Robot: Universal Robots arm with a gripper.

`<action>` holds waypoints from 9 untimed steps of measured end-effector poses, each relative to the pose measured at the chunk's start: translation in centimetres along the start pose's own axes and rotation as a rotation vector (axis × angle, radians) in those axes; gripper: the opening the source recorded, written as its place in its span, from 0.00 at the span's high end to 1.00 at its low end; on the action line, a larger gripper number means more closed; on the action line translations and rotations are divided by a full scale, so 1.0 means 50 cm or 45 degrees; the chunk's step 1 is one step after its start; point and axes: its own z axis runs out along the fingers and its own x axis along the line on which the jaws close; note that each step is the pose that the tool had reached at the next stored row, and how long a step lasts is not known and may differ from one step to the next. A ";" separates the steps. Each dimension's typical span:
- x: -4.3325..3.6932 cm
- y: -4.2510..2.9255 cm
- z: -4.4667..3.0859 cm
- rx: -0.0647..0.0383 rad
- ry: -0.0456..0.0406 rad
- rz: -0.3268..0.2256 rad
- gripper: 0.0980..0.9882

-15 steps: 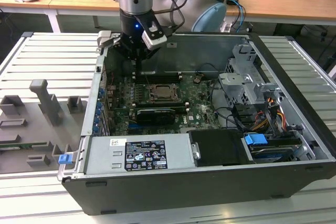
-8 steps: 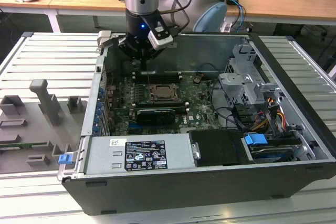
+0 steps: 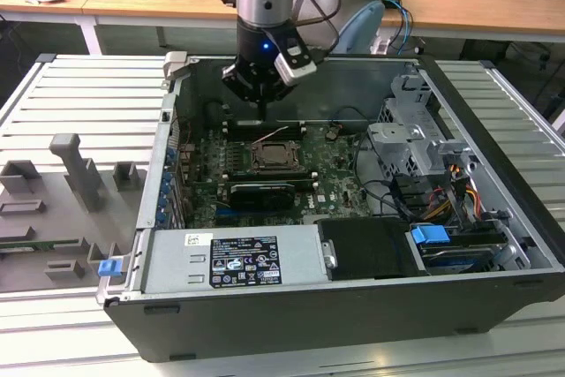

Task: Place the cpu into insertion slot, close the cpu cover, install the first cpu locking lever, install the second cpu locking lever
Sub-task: 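Install the first cpu locking lever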

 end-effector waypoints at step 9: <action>-0.026 -0.004 0.015 -0.046 -0.003 -0.006 0.99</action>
